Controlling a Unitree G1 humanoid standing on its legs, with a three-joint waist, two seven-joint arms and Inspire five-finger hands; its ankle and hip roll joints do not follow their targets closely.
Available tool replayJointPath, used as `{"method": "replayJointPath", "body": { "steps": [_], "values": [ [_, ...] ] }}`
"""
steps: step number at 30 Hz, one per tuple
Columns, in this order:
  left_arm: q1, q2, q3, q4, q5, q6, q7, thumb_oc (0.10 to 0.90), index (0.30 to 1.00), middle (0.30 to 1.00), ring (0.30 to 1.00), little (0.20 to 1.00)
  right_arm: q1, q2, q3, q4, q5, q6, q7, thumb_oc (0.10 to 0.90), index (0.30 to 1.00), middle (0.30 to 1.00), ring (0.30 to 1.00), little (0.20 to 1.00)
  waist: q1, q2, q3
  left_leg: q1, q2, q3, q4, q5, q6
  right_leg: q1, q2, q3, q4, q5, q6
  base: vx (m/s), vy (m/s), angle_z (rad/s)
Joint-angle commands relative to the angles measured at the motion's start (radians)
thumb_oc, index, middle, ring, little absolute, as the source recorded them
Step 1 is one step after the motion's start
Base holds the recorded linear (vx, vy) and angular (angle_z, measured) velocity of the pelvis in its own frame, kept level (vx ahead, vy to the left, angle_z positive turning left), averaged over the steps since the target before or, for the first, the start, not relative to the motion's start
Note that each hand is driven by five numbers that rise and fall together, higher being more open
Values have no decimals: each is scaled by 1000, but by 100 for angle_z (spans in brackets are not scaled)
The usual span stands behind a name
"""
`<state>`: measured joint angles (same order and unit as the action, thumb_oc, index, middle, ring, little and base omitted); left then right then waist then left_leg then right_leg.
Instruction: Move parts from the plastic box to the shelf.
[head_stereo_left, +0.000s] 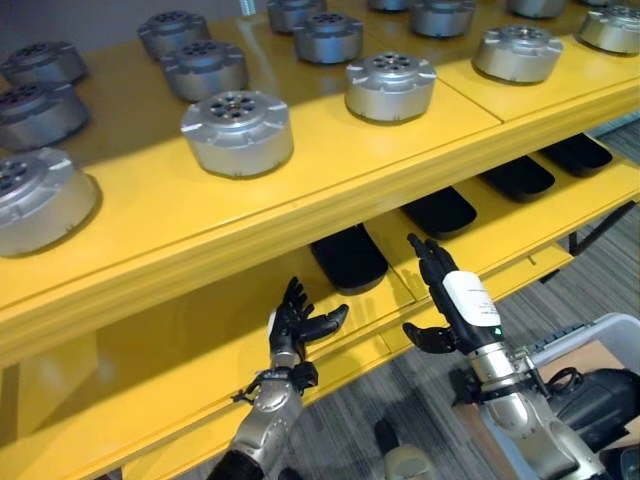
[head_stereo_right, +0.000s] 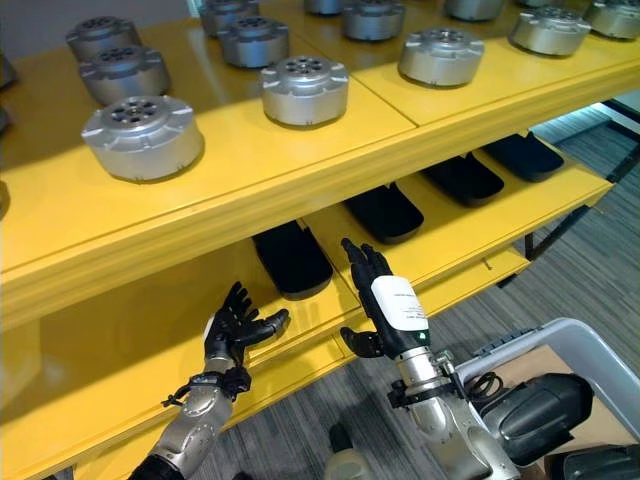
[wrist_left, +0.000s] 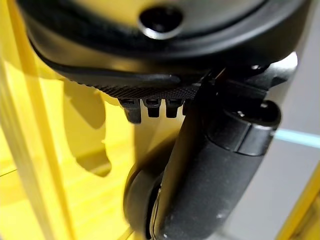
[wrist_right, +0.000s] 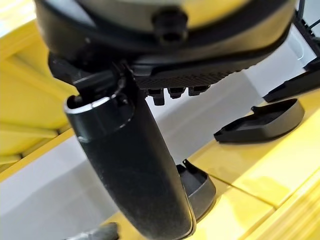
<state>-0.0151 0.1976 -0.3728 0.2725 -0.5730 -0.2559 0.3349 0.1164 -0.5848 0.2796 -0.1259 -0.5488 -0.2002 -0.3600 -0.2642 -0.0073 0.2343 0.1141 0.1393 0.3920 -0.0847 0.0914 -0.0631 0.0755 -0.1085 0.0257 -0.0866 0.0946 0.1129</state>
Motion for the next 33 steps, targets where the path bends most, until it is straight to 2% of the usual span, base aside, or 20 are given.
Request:
{"method": "replayJointPath", "body": {
  "steps": [1, 4, 6, 7, 8, 9, 10, 11, 13, 15, 20, 23, 26, 28, 29, 30, 31, 33],
  "values": [
    [-32, 89, 71, -138, 54, -158, -129, 900, 1000, 1000, 1000, 1000, -58, 19, -75, -108, 43, -16, -85, 900, 1000, 1000, 1000, 1000, 55, -23, -34, 41, 24, -80, 81, -167, 11, -25, 9, -21, 117, -143, -4, -34, 56, 34],
    [50, 158, 107, -219, 28, -168, -247, 900, 1000, 1000, 1000, 1000, -54, 24, -86, -92, 80, -7, -135, 900, 1000, 1000, 1000, 1000, 87, -19, -31, 36, 13, -102, 77, -164, 12, -14, -3, -50, 103, -139, -2, -36, 108, 22],
    [125, 229, 144, -296, -28, -163, -463, 900, 1000, 1000, 1000, 1000, -57, 30, -99, -95, 93, 6, -171, 900, 1000, 1000, 1000, 1000, 123, -6, -31, 30, -3, -125, 70, -164, 17, -4, -16, -75, 90, -135, 3, -35, 194, 37],
    [126, 229, 144, -297, -29, -163, -464, 900, 1000, 1000, 1000, 1000, -57, 30, -99, -95, 93, 6, -171, 900, 1000, 1000, 1000, 1000, 122, -6, -31, 30, -3, -125, 70, -164, 17, -4, -16, -76, 90, -135, 3, -18, 146, 42],
    [141, 246, 150, -319, -37, -166, -521, 900, 1000, 1000, 1000, 1000, -55, 29, -105, -98, 88, 11, -169, 900, 1000, 1000, 1000, 1000, 130, -2, -32, 29, -7, -130, 68, -164, 18, -3, -19, -80, 88, -133, 5, -16, 167, 27],
    [165, 276, 156, -358, -74, -162, -634, 900, 1000, 1000, 1000, 1000, -46, 24, -113, -101, 78, 47, -169, 900, 1000, 1000, 1000, 1000, 138, 4, -35, 27, -16, -137, 62, -163, 22, -1, -26, -87, 82, -129, 10, -14, 264, 12],
    [184, 302, 159, -388, -86, -151, -692, 900, 1000, 1000, 1000, 1000, -39, 14, -121, -94, 93, 81, -185, 900, 1000, 1000, 1000, 1000, 142, 9, -39, 26, -24, -140, 57, -163, 25, 2, -32, -90, 76, -126, 15, -10, 297, 16],
    [205, 329, 162, -416, -60, -101, -703, 900, 1000, 1000, 1000, 1000, -31, 2, -134, -85, 109, 97, -203, 900, 1000, 1000, 1000, 1000, 144, 12, -42, 26, -32, -141, 54, -163, 28, 3, -36, -93, 73, -122, 21, -5, 304, 19],
    [228, 378, 165, -416, -83, -84, -714, 900, 1000, 1000, 1000, 1000, -10, -23, -162, -84, 82, 123, -251, 900, 1000, 1000, 1000, 1000, 144, 14, -48, 23, -47, -140, 55, -168, 36, 2, -46, -98, 69, -115, 32, -16, 256, 19],
    [257, 397, 174, -414, -145, -88, -779, 900, 1000, 1000, 1000, 1000, 18, -47, -192, -94, 19, 143, -305, 900, 1000, 1000, 1000, 1000, 142, 13, -53, 21, -61, -133, 56, -175, 48, -2, -58, -95, 72, -109, 46, -23, 284, 2],
    [245, 418, 148, -442, -228, -92, -940, 900, 1000, 1000, 1000, 1000, 77, -54, -242, -111, 40, 160, -360, 900, 1000, 1000, 1000, 1000, 119, 8, -53, 20, -82, -106, 51, -184, 70, -20, -76, -82, 96, -101, 70, -15, 241, -1],
    [204, 428, 96, -465, -248, -79, -976, 900, 1000, 1000, 1000, 1000, 99, -60, -251, -125, 51, 168, -362, 900, 1000, 1000, 1000, 1000, 92, 4, -47, 20, -94, -67, 51, -192, 81, -39, -87, -81, 99, -84, 82, -26, 202, -13],
    [174, 433, 56, -481, -245, -78, -957, 900, 1000, 1000, 1000, 1000, 113, -67, -246, -141, 52, 152, -359, 900, 1000, 1000, 1000, 1000, 67, -2, -38, 27, -95, -14, 57, -198, 83, -71, -101, -91, 103, -59, 102, -48, 172, -21],
    [156, 442, 35, -485, -234, -94, -924, 900, 1000, 1000, 1000, 1000, 103, -70, -228, -149, 46, 137, -346, 900, 1000, 1000, 1000, 1000, 56, -7, -24, 43, -89, 52, 66, -210, 90, -94, -112, -144, 147, -64, 112, -47, 128, -50],
    [151, 447, 28, -484, -237, -105, -912, 900, 1000, 1000, 1000, 1000, 95, -72, -222, -149, 47, 131, -341, 900, 1000, 1000, 1000, 1000, 56, -4, -24, 54, -88, 66, 68, -231, 93, -94, -119, -169, 174, -84, 122, -102, 137, -101],
    [139, 450, 20, -479, -250, -116, -899, 900, 1000, 1000, 1000, 1000, 77, -78, -208, -141, 57, 123, -344, 900, 1000, 1000, 1000, 1000, 59, -4, -22, 50, -82, 108, 78, -232, 105, -107, -129, -214, 233, -107, 121, -109, 105, -117],
    [133, 450, 15, -475, -254, -122, -899, 900, 1000, 1000, 1000, 1000, 68, -79, -201, -138, 60, 125, -351, 900, 1000, 1000, 1000, 1000, 61, -4, -22, 46, -80, 124, 84, -233, 112, -113, -132, -230, 261, -121, 117, -213, 49, -80],
    [103, 443, -20, -440, -251, -153, -900, 900, 1000, 1000, 1000, 1000, 27, -81, -171, -82, 78, 104, -386, 900, 1000, 1000, 1000, 1000, 69, 0, -23, 13, -71, 157, 125, -242, 141, -138, -142, -253, 405, -160, 87, -191, 27, -118]
  ]
}}
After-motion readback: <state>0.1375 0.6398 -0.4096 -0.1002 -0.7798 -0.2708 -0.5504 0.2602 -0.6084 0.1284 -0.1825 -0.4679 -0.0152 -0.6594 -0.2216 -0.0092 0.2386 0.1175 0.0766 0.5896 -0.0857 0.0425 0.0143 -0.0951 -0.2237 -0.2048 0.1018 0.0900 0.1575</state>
